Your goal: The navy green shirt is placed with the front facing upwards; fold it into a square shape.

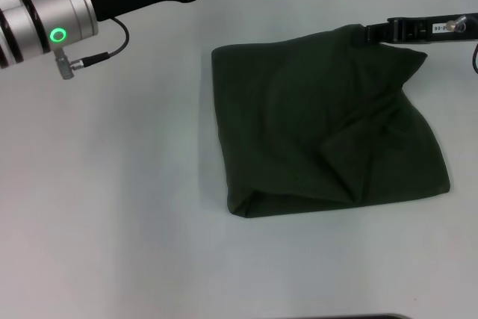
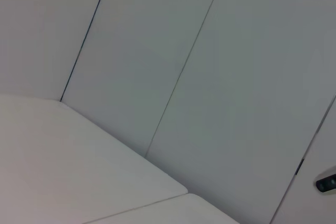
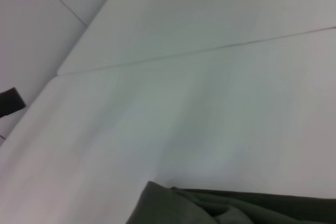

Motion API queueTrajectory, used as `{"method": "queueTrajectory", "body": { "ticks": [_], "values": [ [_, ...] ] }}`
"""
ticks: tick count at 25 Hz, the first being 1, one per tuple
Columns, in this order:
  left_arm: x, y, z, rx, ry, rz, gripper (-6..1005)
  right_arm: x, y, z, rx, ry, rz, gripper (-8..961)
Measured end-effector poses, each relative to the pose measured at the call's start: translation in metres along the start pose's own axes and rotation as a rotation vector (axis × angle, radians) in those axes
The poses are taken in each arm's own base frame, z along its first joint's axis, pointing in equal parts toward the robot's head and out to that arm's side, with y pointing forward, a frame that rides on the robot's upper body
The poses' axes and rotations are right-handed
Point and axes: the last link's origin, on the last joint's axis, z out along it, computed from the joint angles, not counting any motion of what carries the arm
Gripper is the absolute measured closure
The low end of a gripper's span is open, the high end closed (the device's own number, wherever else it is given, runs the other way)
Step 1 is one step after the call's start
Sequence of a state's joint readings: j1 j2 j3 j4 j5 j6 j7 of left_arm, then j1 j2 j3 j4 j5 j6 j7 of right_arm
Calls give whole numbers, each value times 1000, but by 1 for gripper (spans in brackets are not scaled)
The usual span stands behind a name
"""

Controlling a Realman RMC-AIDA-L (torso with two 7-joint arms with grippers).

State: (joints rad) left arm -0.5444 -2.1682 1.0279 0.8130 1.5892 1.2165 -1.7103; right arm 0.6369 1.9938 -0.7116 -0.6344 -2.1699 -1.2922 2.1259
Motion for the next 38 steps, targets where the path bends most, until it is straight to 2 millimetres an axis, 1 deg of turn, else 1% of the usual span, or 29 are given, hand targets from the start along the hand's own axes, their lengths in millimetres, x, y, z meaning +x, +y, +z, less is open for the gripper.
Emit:
{"method": "queueTrajectory", "body": {
  "ticks": [6,11,15,18,22,24,32,38],
  "values": [
    [-1,-1,-1,4,1,-3,84,-2,-9,-4,40,-65,32,749],
    [-1,-1,-2,6,1,-5,85,-3,-17,-20,43,-158,45,501],
    [-2,-1,-2,7,1,-6,85,4,-13,-38,-25,-219,9,413],
    [-2,-1,-2,5,0,-6,85,9,-9,-52,-90,-230,-21,347],
    [-2,-1,-2,6,1,0,85,17,1,-58,-162,-159,-73,259],
    [-2,-1,-2,6,2,4,85,20,4,-55,-178,-105,-95,174],
    [-3,0,-2,-2,-5,4,85,26,23,-32,-226,110,-168,187],
    [-5,1,-3,-10,-4,4,85,29,28,-25,-226,206,-173,187]
  ]
}}
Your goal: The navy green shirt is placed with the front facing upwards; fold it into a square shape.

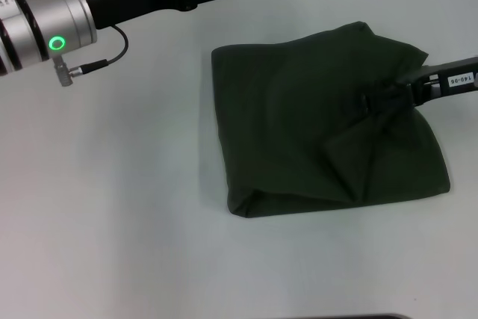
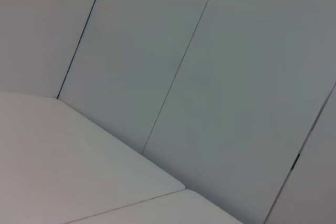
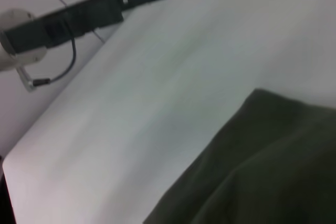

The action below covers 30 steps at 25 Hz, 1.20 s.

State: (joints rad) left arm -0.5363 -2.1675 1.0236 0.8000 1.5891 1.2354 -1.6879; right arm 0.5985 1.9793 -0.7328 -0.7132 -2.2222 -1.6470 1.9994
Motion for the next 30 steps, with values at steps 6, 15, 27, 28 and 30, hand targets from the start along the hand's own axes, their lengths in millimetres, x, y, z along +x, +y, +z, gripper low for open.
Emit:
{"method": "queueTrajectory", "body": {
  "ticks": [6,15,27,28,30],
  "values": [
    [-1,0,-1,-2,-2,-2,85,4,2,-4,-18,16,70,186],
    [-5,0,-2,0,-4,-1,85,2,0,1,2,-5,97,187],
    [-7,0,0,-4,-6,0,85,0,1,30,23,42,86,186],
    [-7,0,0,-3,-7,0,85,2,-1,30,31,51,96,186],
    [-7,0,0,-2,-6,0,85,6,-4,30,44,70,109,186]
  ]
}}
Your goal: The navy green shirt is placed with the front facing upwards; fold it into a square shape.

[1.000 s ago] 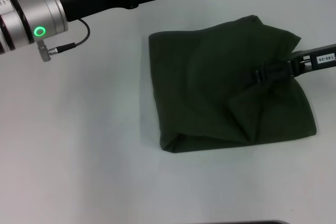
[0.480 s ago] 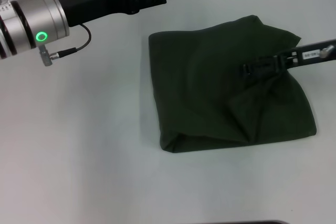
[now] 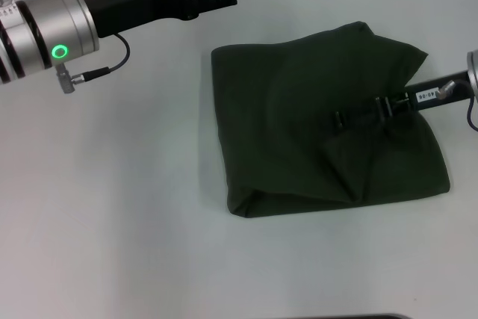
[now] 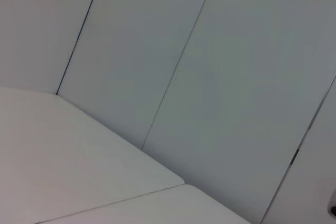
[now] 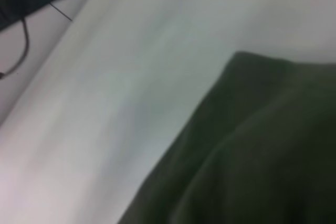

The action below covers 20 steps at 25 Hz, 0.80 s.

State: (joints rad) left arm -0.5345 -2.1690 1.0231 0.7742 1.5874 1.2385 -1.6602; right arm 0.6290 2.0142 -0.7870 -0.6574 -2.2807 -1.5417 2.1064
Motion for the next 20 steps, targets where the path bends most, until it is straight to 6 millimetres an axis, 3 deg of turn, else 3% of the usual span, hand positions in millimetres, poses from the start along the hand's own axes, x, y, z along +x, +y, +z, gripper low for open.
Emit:
{"method": "queueTrajectory", "body": {
  "ticks": [11,20],
  "values": [
    [0,-1,0,5,1,-1,85,18,-15,-21,39,11,77,187],
    [2,0,1,3,10,-1,85,43,-26,-61,43,-85,157,187]
  ]
}}
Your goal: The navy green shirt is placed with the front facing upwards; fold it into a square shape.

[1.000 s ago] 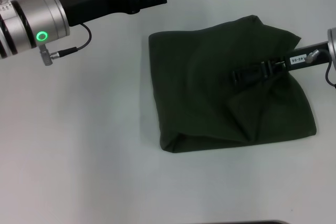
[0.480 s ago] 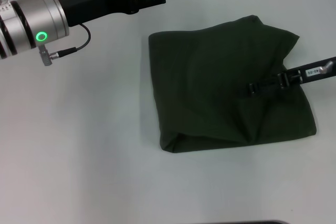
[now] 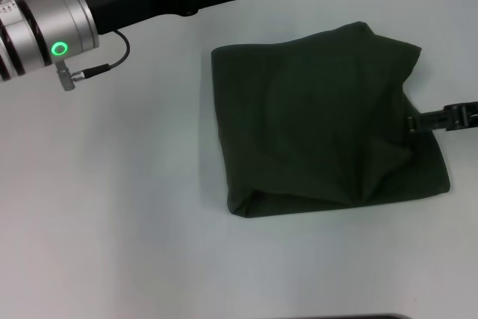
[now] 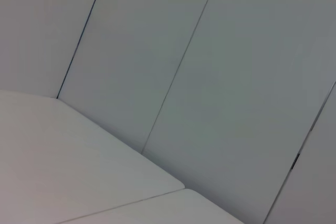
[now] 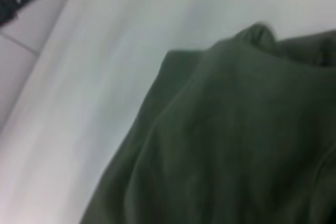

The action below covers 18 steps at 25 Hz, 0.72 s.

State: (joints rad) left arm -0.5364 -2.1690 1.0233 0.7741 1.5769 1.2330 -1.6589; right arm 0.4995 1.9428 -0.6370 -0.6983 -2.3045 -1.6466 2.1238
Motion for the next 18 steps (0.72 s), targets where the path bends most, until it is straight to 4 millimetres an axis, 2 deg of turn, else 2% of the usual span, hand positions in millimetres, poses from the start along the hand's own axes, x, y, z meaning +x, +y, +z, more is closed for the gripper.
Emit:
{"method": "queueTrajectory", "body": {
  "ticks": [6,12,18],
  "values": [
    [1,0,1,-2,-1,2,85,7,-7,-27,-2,-113,16,187],
    [1,0,1,-3,2,13,85,13,-4,-27,-31,-97,23,186],
    [1,0,1,-4,3,14,85,26,-3,-37,-64,-70,116,187]
  ]
}}
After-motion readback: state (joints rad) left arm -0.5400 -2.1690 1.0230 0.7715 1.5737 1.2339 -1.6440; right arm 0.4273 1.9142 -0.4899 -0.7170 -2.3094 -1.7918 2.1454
